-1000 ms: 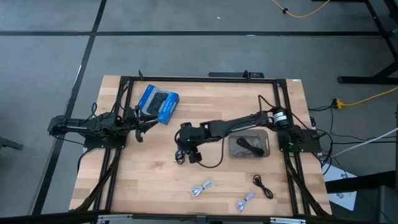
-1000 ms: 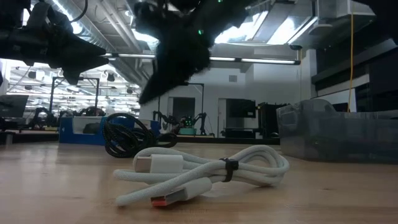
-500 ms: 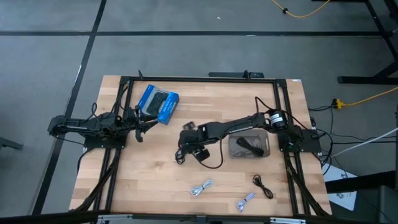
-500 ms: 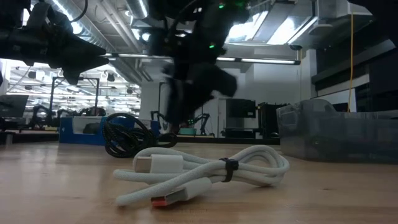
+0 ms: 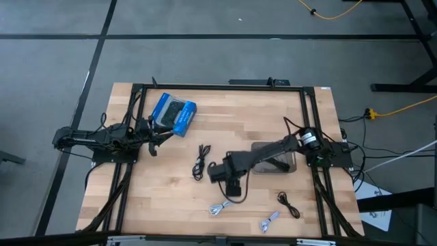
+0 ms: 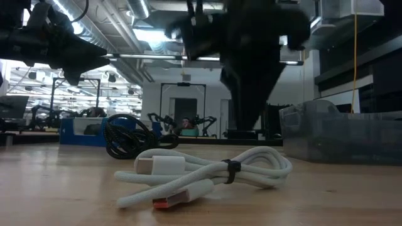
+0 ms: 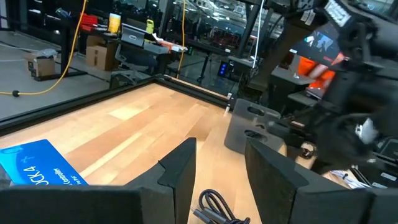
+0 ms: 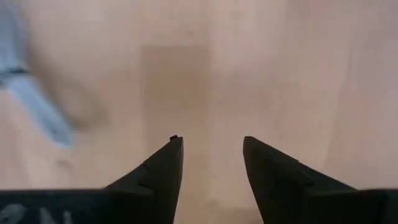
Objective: Pick and place USB-C Cables
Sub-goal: Put the white charger cable into the black bin
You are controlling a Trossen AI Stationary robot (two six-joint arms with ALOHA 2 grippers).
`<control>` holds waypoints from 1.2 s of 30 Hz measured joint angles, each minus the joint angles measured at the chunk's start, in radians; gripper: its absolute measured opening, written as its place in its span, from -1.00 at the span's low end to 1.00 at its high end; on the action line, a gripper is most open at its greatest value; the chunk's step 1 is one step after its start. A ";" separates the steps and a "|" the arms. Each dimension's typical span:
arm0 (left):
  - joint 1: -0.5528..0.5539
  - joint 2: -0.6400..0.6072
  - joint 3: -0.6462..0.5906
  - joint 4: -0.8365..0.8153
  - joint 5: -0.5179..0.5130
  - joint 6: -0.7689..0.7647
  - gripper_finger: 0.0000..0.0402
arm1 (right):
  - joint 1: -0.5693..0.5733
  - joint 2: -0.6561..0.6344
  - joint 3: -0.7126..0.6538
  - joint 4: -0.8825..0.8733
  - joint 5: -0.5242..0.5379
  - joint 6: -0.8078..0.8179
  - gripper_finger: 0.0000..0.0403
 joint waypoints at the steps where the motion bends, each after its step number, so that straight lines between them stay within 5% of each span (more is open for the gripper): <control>1: 0.000 0.000 0.000 0.000 0.000 0.000 -0.35 | 0.016 -0.001 0.010 0.016 0.001 0.018 -0.14; 10: 0.000 0.000 0.000 0.000 0.000 0.000 -0.35 | 0.184 0.001 0.037 0.222 -0.004 0.024 -0.14; 15: 0.000 0.000 0.000 0.000 0.001 0.000 -0.35 | 0.235 0.011 0.037 0.340 0.083 0.027 -0.14; 19: 0.000 0.000 0.000 0.000 0.002 0.000 -0.35 | 0.244 0.018 0.037 0.347 0.145 0.053 -0.14; 36: 0.000 0.000 0.000 0.000 0.002 0.034 -0.35 | 0.243 0.140 0.035 0.333 0.092 0.194 -0.14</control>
